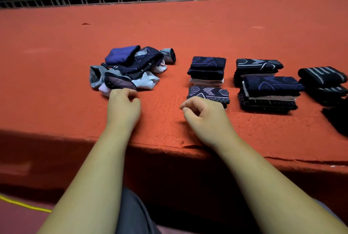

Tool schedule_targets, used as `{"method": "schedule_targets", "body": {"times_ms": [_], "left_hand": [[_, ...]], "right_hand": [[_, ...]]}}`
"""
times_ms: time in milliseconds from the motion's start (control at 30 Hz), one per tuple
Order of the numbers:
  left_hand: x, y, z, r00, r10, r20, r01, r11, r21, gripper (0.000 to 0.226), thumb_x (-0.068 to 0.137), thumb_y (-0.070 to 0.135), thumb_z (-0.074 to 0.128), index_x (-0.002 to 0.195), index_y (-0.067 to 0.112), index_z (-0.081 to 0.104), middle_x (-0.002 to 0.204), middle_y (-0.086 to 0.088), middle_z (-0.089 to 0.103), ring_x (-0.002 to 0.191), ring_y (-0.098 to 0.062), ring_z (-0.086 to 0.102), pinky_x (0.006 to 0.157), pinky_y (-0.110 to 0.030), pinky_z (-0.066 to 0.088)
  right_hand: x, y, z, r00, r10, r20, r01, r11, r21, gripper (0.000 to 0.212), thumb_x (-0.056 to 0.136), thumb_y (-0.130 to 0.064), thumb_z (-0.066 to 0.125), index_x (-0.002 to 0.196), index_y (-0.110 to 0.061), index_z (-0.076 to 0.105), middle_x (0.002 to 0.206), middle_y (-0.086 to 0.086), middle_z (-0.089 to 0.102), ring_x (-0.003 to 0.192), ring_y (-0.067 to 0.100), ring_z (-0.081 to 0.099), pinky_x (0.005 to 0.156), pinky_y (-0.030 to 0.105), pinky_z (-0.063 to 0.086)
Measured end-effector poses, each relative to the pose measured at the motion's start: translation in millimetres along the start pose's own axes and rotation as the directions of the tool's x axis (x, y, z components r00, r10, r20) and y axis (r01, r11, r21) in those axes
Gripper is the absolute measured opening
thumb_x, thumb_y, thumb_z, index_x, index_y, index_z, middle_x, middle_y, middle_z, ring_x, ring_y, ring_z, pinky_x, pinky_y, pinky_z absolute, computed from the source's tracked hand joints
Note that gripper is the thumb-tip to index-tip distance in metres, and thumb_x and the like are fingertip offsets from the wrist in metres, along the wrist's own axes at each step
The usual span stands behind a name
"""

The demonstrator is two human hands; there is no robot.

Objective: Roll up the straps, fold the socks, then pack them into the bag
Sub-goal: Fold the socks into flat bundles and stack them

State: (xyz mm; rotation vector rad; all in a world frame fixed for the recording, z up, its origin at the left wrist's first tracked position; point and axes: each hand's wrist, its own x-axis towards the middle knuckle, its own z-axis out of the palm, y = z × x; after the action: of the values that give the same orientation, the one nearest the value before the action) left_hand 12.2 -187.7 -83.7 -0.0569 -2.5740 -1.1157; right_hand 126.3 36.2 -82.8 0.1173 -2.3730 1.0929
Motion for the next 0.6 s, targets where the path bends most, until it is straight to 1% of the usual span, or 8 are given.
{"method": "schedule_targets", "body": {"times_ms": [67,167,300,367,400,467,533,600], "left_hand": [[2.1,-9.4,-2.3,1.0,-0.004,-0.004,0.004,0.999,0.039,0.04,0.087,0.011,0.065,0.125,0.018,0.076,0.138,-0.012,0.057,0.126,-0.03,0.059,0.117,-0.035,0.041],[5.5,-15.8,-4.8,1.0,0.002,0.001,-0.002,1.0,0.01,0.054,0.088,0.008,0.065,0.14,0.023,0.068,0.143,-0.011,0.048,0.13,-0.027,0.054,0.119,-0.031,0.037],[7.5,-11.2,-9.8,0.998,-0.063,-0.018,0.061,0.992,-0.109,0.061,0.089,0.01,0.06,0.142,0.039,0.061,0.138,-0.006,0.042,0.113,-0.017,0.056,0.111,-0.021,0.036],[9.0,-10.2,-12.6,0.993,-0.119,-0.025,0.114,0.984,-0.138,0.062,0.092,0.014,0.061,0.148,0.041,0.055,0.136,-0.005,0.04,0.106,-0.013,0.05,0.104,-0.017,0.03],[10.4,-11.3,-13.1,0.991,-0.132,-0.015,0.128,0.982,-0.142,0.064,0.093,0.017,0.061,0.152,0.041,0.051,0.136,-0.006,0.041,0.109,-0.014,0.049,0.103,-0.017,0.029],[12.3,-12.3,-13.4,0.989,-0.145,0.0,0.144,0.979,-0.143,0.067,0.095,0.02,0.062,0.158,0.035,0.046,0.145,-0.008,0.042,0.125,-0.018,0.051,0.104,-0.018,0.027],[12.8,-11.6,-13.3,0.989,-0.147,-0.008,0.144,0.978,-0.149,0.061,0.097,0.019,0.062,0.156,0.022,0.05,0.153,-0.009,0.045,0.141,-0.022,0.047,0.103,-0.018,0.026],[12.0,-10.3,-12.9,0.987,-0.16,-0.027,0.151,0.965,-0.213,0.055,0.097,0.021,0.061,0.151,0.015,0.056,0.153,-0.006,0.054,0.142,-0.023,0.05,0.112,-0.021,0.031]], "right_hand": [[2.6,3.5,4.9,0.999,0.01,0.043,-0.009,1.0,-0.028,0.015,0.092,-0.018,0.069,0.096,-0.029,0.078,0.082,-0.015,0.073,0.08,0.003,0.066,0.081,0.029,0.053],[6.3,7.7,8.3,0.997,0.04,0.069,-0.038,0.999,-0.027,0.016,0.091,-0.018,0.069,0.095,-0.031,0.078,0.081,-0.015,0.073,0.079,0.002,0.066,0.08,0.029,0.053],[8.3,10.1,9.1,0.994,0.088,0.059,-0.087,0.996,-0.013,0.016,0.091,-0.017,0.071,0.09,-0.032,0.078,0.069,-0.019,0.067,0.07,-0.001,0.061,0.069,0.019,0.045],[9.1,10.8,9.6,0.993,0.103,0.064,-0.102,0.995,-0.009,0.017,0.091,-0.017,0.071,0.09,-0.032,0.078,0.071,-0.016,0.069,0.069,0.001,0.062,0.069,0.02,0.046],[9.2,10.7,9.9,0.992,0.107,0.071,-0.107,0.994,-0.008,0.017,0.091,-0.017,0.071,0.09,-0.033,0.078,0.071,-0.016,0.069,0.069,0.002,0.063,0.069,0.02,0.046],[8.9,10.2,9.6,0.99,0.112,0.08,-0.112,0.994,-0.006,0.017,0.091,-0.017,0.071,0.089,-0.033,0.078,0.07,-0.017,0.068,0.069,0.001,0.062,0.068,0.019,0.045],[7.8,9.5,8.9,0.99,0.116,0.082,-0.116,0.993,0.0,0.017,0.092,-0.018,0.071,0.088,-0.034,0.077,0.069,-0.016,0.068,0.068,0.002,0.061,0.067,0.019,0.044],[6.8,8.5,8.2,0.989,0.124,0.082,-0.126,0.992,0.016,0.017,0.092,-0.018,0.071,0.089,-0.033,0.078,0.069,-0.016,0.069,0.068,0.004,0.063,0.068,0.021,0.046]]}}
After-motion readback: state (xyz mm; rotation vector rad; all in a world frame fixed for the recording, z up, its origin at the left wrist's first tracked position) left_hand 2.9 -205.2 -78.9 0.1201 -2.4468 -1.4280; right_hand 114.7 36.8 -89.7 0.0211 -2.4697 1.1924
